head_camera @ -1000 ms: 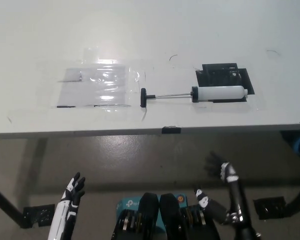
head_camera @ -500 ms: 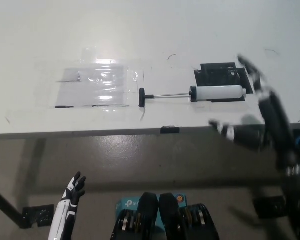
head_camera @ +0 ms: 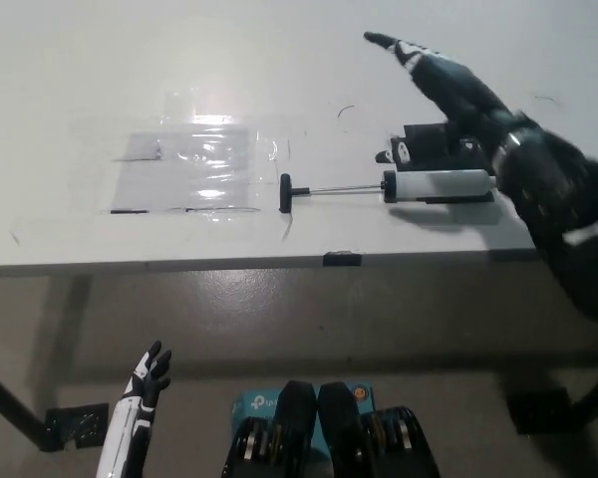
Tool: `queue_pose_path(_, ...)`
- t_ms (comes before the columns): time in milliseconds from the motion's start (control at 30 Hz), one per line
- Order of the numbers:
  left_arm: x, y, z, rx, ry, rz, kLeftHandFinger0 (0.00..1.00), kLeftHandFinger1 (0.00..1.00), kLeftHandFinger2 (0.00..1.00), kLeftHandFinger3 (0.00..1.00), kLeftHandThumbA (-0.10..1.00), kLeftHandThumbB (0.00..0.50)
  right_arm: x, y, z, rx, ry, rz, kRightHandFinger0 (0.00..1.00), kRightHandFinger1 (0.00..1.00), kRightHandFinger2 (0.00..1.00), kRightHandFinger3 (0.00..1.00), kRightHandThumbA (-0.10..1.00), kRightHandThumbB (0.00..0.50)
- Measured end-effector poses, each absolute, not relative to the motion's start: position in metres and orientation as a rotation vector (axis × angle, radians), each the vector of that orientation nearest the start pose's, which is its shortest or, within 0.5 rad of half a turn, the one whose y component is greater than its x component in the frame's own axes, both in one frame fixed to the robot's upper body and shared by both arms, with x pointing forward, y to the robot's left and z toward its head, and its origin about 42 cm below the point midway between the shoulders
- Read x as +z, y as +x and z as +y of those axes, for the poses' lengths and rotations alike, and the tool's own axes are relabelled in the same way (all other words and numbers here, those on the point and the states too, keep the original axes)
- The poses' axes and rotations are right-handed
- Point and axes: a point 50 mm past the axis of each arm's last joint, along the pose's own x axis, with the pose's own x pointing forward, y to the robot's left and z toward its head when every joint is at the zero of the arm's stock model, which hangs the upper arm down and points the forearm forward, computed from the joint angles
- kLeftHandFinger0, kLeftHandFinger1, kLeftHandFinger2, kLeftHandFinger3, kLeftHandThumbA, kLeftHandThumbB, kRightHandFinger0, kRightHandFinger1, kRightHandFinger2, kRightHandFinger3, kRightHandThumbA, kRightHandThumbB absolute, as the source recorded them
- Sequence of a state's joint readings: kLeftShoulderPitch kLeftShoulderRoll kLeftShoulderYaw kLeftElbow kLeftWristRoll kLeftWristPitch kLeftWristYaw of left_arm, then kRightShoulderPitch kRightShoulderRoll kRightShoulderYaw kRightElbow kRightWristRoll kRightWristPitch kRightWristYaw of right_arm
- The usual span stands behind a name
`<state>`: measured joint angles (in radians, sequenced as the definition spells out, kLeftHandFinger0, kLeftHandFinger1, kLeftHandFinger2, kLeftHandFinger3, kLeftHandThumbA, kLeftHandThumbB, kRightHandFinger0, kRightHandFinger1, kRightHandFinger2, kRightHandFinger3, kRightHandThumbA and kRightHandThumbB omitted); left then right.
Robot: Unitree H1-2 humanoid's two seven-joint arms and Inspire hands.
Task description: The robot uses right hand to pick up a small white air pumper and uses its left hand to compress it, and then puts it on the desk
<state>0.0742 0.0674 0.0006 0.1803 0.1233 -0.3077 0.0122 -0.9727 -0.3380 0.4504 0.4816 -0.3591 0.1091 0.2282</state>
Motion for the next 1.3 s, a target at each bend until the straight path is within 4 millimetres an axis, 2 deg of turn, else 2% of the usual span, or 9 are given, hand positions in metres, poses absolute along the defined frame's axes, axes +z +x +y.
queue_pose_path(200,0.050,0.252,0.237,-0.011,0.186,-0.072,1.00,1.00,1.00,1.00,1.00,0.028,0.318,0.566,-0.156,0.481,-1.101,0.025,1.00,1.00,1.00,1.00,0.99,0.479)
queue_pose_path(367,0.053,0.254,0.237,-0.011,0.178,-0.099,1.00,1.00,1.00,1.00,1.00,0.028,0.311,0.579,-0.146,0.550,-1.108,0.220,1.00,1.00,1.00,1.00,1.00,0.489)
queue_pose_path(533,0.055,0.255,0.237,-0.011,0.175,-0.115,1.00,1.00,1.00,1.00,1.00,0.045,0.301,0.582,-0.144,0.606,-1.110,0.322,1.00,1.00,1.00,1.00,1.00,0.469)
queue_pose_path(667,0.055,0.255,0.237,-0.011,0.175,-0.117,1.00,1.00,1.00,1.00,1.00,0.023,0.290,0.580,-0.149,0.654,-1.117,0.365,1.00,1.00,1.00,1.00,1.00,0.397)
queue_pose_path(967,0.055,0.255,0.237,-0.011,0.173,-0.121,1.00,1.00,1.00,1.00,1.00,0.017,0.277,0.579,-0.159,0.725,-1.156,0.406,1.00,1.00,1.00,1.00,1.00,0.418)
queue_pose_path(1033,0.055,0.254,0.237,-0.011,0.174,-0.121,1.00,1.00,1.00,1.00,1.00,0.010,0.277,0.579,-0.159,0.726,-1.168,0.405,1.00,1.00,1.00,1.00,1.00,0.380)
queue_pose_path(1067,0.055,0.254,0.237,-0.011,0.174,-0.120,1.00,1.00,1.00,1.00,1.00,0.018,0.277,0.579,-0.159,0.728,-1.174,0.404,1.00,1.00,1.00,1.00,1.00,0.412)
queue_pose_path(1167,0.055,0.255,0.237,-0.011,0.174,-0.121,1.00,1.00,1.00,1.00,1.00,0.017,0.277,0.579,-0.159,0.726,-1.192,0.408,1.00,1.00,1.00,1.00,1.00,0.423)
queue_pose_path(1300,0.055,0.254,0.237,-0.011,0.173,-0.121,1.00,1.00,1.00,1.00,1.00,0.012,0.278,0.579,-0.161,0.722,-1.223,0.410,1.00,1.00,1.00,1.00,1.00,0.386)
